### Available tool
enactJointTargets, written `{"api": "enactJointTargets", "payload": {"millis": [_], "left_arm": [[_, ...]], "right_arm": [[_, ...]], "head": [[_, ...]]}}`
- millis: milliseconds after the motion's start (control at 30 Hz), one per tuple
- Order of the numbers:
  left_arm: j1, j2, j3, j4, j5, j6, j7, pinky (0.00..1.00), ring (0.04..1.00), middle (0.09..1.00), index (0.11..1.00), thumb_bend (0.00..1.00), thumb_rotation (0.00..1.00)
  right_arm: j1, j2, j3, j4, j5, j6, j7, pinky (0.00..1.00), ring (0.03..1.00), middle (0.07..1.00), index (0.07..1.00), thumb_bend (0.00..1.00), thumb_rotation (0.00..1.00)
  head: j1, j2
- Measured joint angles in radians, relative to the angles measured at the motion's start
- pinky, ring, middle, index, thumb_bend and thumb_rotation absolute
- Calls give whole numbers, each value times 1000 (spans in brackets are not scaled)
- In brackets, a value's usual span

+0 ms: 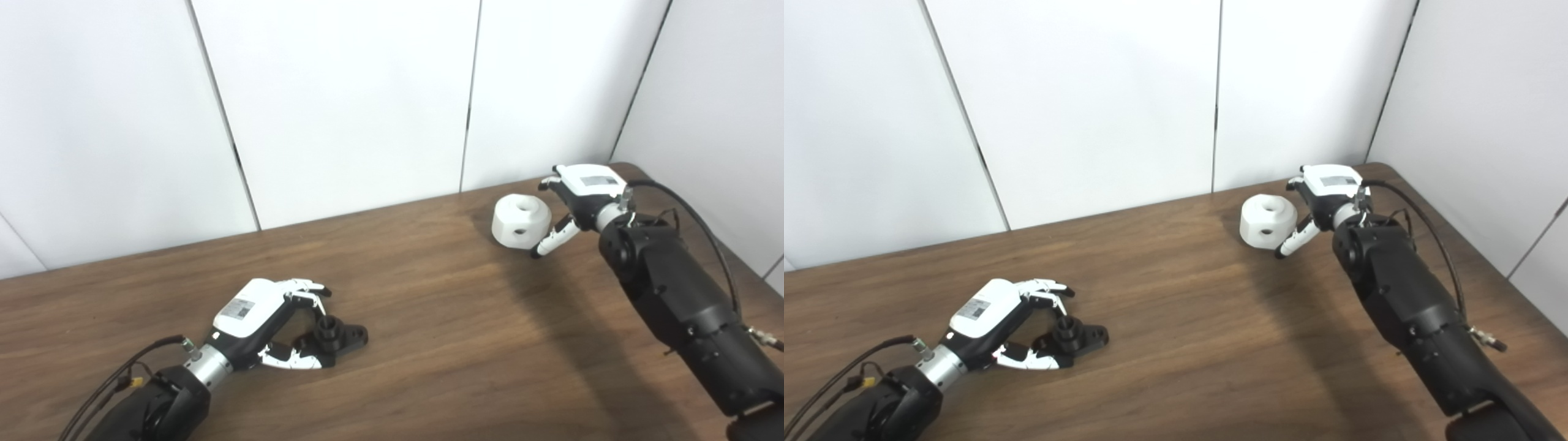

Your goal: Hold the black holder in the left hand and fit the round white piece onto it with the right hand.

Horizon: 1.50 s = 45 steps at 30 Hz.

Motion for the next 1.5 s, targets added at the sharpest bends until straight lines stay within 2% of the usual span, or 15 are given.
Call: {"api": "enactJointTargets", "payload": {"millis": [167,567,733,867,900,933,1000,1267,1500], "left_arm": [[8,5,16,-17,0,0,-26,726,817,791,484,524,57],[20,7,30,-30,11,0,-19,696,800,781,484,524,57],[26,9,35,-38,14,0,-20,693,795,775,484,524,56],[30,14,38,-50,17,1,-27,691,794,779,484,524,56],[31,17,39,-58,17,4,-36,694,796,780,484,524,55],[33,20,42,-68,17,8,-48,697,798,782,484,524,55],[35,21,45,-72,17,8,-53,685,788,775,484,524,55],[39,21,54,-74,20,4,-53,680,785,772,484,524,54],[44,21,59,-78,20,4,-53,675,783,770,484,524,55]], "right_arm": [[-16,2,26,27,9,3,-22,922,997,985,855,990,436],[-26,18,52,74,53,4,-46,933,980,968,843,963,397],[-26,22,57,73,62,4,-65,898,952,936,807,903,382],[-25,23,56,77,84,-9,-126,828,878,849,636,834,292],[-25,23,56,79,90,-17,-147,822,862,829,565,681,225],[-25,22,56,82,92,-26,-167,819,852,816,521,586,183],[-25,22,57,90,96,-43,-193,819,818,771,489,526,150],[-11,22,59,110,101,-83,-299,809,791,726,484,517,143],[0,22,56,99,117,-87,-311,784,776,714,483,518,142]], "head": [[3,2],[12,6],[15,11],[17,14],[18,15],[20,17],[21,18],[21,21],[51,40]]}}
